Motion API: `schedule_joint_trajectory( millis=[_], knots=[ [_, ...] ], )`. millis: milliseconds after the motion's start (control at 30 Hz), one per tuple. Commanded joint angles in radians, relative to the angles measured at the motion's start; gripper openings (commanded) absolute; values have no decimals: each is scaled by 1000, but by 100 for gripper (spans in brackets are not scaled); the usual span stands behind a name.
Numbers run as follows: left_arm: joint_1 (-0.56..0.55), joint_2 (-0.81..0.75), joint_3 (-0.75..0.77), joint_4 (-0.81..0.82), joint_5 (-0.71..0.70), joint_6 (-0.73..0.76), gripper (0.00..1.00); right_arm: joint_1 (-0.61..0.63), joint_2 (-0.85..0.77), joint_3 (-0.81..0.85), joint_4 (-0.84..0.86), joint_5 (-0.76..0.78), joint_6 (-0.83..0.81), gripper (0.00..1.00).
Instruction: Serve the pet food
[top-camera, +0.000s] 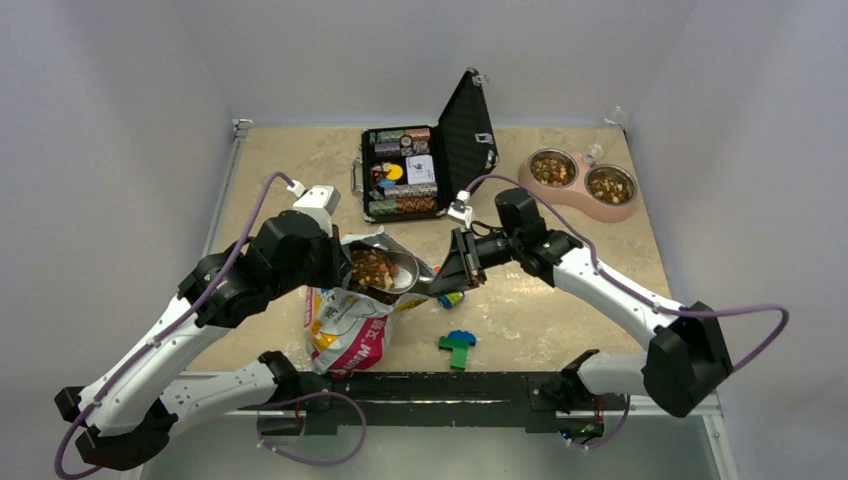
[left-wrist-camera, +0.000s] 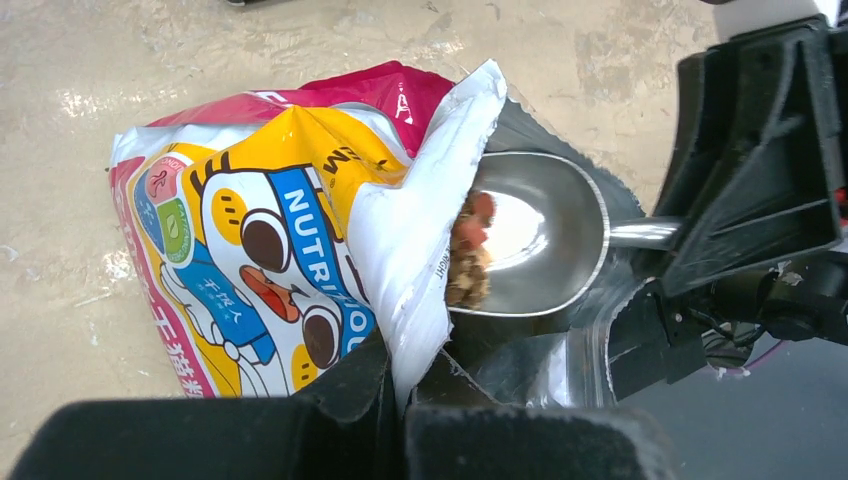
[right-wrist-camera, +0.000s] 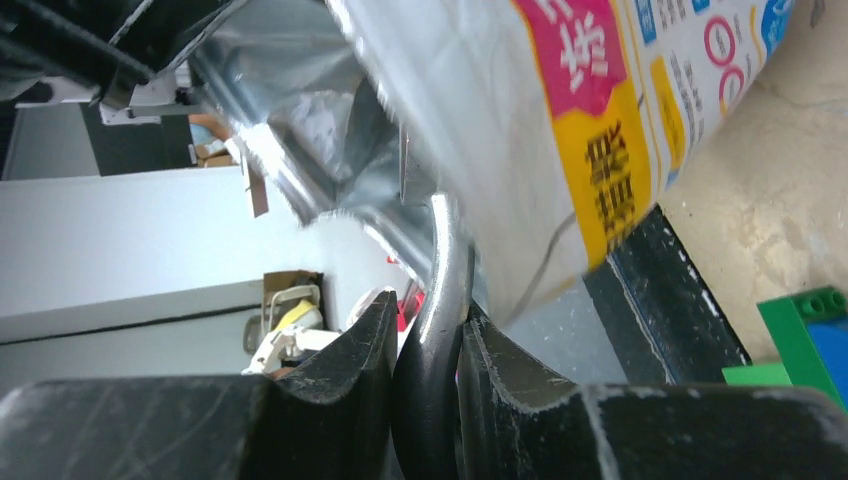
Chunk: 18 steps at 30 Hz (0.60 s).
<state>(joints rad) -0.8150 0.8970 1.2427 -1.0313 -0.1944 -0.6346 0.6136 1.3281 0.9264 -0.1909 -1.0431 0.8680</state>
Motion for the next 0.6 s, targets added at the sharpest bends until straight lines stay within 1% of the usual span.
schedule_joint_trajectory(
  millis=[0, 100, 300, 367, 433, 500, 533, 567],
  knots=[
    [-10, -61, 8, 143, -58, -2, 0, -54, -104, -92, 105, -26, -2, 0],
    [-11, -59, 0, 136, -52, -15, 0, -53, -132, -106, 120, -17, 24, 0],
    [-10, -60, 1, 134, -37, -25, 0, -52, -198, -55, 76, -24, 23, 0],
    [-10, -66, 1, 133, -37, -25, 0, -52, -196, -64, 80, 3, 21, 0],
    [-10, -71, -4, 136, -32, -25, 0, -33, -127, -74, 112, 50, 37, 0],
    [-10, -69, -10, 143, -21, -25, 0, 22, 2, -11, 78, 55, 26, 0],
    [-10, -66, -9, 145, -16, -26, 0, 51, 41, 24, 77, 49, 29, 0],
    [-9, -64, -7, 145, -9, -27, 0, 70, 48, 42, 110, 45, 48, 0]
  ],
)
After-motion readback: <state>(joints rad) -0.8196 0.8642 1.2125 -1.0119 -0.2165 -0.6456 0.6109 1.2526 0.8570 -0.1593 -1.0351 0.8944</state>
